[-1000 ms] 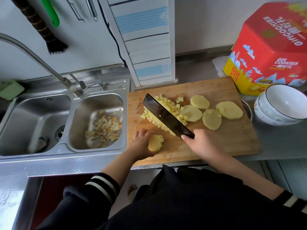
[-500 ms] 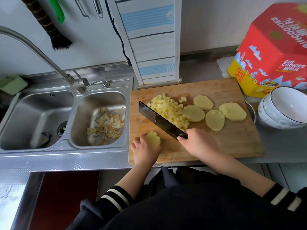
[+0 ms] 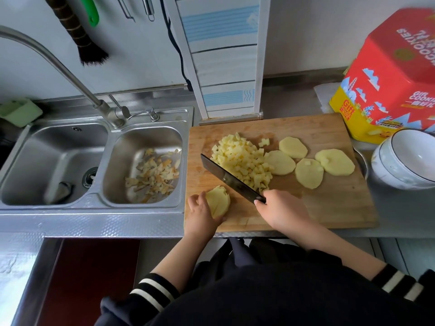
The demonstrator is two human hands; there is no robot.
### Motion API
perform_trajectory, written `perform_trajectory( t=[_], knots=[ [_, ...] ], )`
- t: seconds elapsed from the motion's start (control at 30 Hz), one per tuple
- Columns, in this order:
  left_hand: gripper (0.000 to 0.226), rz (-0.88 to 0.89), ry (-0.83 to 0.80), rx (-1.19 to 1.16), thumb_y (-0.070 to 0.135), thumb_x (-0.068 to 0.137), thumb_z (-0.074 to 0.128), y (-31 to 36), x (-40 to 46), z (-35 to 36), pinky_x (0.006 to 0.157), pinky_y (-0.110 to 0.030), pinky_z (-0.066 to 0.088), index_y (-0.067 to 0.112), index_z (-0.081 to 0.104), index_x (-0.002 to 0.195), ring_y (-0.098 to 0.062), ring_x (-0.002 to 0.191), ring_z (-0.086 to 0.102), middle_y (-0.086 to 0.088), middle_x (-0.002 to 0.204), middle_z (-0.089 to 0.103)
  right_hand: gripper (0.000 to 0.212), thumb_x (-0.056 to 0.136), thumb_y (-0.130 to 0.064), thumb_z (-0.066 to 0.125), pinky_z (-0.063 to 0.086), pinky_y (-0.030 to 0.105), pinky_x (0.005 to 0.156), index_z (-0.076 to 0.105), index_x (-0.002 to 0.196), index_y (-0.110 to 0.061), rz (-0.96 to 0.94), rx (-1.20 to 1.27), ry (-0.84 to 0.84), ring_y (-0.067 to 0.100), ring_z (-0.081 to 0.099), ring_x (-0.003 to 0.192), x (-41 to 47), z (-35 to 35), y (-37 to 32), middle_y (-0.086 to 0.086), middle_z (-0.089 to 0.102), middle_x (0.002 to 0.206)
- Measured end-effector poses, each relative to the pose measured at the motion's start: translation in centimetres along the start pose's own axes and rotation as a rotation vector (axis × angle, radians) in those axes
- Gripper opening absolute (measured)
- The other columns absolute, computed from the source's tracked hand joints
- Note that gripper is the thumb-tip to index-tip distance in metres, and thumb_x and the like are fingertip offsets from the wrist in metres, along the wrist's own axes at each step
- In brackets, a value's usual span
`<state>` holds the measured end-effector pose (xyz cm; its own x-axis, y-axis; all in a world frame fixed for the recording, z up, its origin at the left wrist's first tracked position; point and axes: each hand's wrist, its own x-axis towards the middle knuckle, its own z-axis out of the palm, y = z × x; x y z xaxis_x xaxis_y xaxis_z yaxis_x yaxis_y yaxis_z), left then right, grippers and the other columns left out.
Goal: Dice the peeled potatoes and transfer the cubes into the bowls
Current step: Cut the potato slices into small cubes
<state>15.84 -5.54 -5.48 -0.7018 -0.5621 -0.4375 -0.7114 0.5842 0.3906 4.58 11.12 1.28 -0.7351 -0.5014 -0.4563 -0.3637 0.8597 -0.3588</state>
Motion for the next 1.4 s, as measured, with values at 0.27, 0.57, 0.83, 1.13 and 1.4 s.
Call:
perform_trajectory(
  t=[0.27, 0.57, 0.83, 1.13, 1.4],
  knots=[
    [0.089, -0.011, -0.009, 0.002, 0.035, 0.08, 0.078, 0.5, 0.0, -0.4, 0.096, -0.036, 0.045, 0.012, 0.025, 0.147, -0.03, 0.112, 0.056, -0.011, 0.138, 0.028, 0.026, 0.1, -0.037, 0.042, 0.039, 0.028, 0.054, 0.058, 0.092, -0.019, -0.011, -0.034, 0.0, 0.018, 0.061, 0.072, 0.5, 0.6, 0.0, -0.005, 0.062, 0.077],
    [0.102, 0.044, -0.057, 0.079, 0.04, 0.08, 0.077, 0.1, 0.1, -0.3, 0.097, -0.036, 0.045, 0.01, 0.012, 0.153, -0.03, 0.119, 0.053, -0.011, 0.144, 0.024, 0.028, 0.101, -0.036, 0.041, 0.046, 0.03, 0.062, 0.061, 0.098, -0.017, -0.034, -0.053, -0.046, 0.018, 0.062, 0.077, 0.8, 0.7, -0.1, -0.003, 0.063, 0.081],
    [0.097, 0.246, -0.082, 0.228, 0.046, 0.081, 0.073, -2.8, 1.6, -1.7, 0.088, -0.036, 0.051, 0.021, 0.015, 0.155, -0.024, 0.118, 0.053, -0.005, 0.145, 0.03, 0.029, 0.1, -0.038, 0.043, 0.039, 0.029, 0.053, 0.059, 0.092, -0.016, -0.037, -0.109, -0.074, 0.018, 0.061, 0.071, 1.2, 0.4, -0.1, -0.003, 0.06, 0.075],
    [0.094, 0.326, -0.08, 0.24, 0.043, 0.082, 0.073, -3.5, 2.2, -2.0, 0.092, -0.038, 0.047, 0.02, 0.018, 0.155, -0.025, 0.12, 0.051, -0.005, 0.146, 0.032, 0.029, 0.1, -0.039, 0.045, 0.042, 0.031, 0.057, 0.052, 0.083, -0.016, -0.076, -0.134, -0.117, 0.019, 0.061, 0.071, 0.7, 0.2, -0.3, -0.001, 0.06, 0.076],
    [0.084, 0.374, -0.019, 0.218, 0.044, 0.081, 0.073, -4.4, 2.6, -1.8, 0.087, -0.039, 0.049, 0.02, 0.032, 0.151, -0.024, 0.112, 0.056, -0.003, 0.139, 0.043, 0.024, 0.099, -0.036, 0.047, 0.04, 0.028, 0.054, 0.053, 0.086, -0.017, -0.072, -0.138, -0.111, 0.017, 0.06, 0.071, 0.7, 0.3, -0.3, -0.003, 0.059, 0.076]
  ],
)
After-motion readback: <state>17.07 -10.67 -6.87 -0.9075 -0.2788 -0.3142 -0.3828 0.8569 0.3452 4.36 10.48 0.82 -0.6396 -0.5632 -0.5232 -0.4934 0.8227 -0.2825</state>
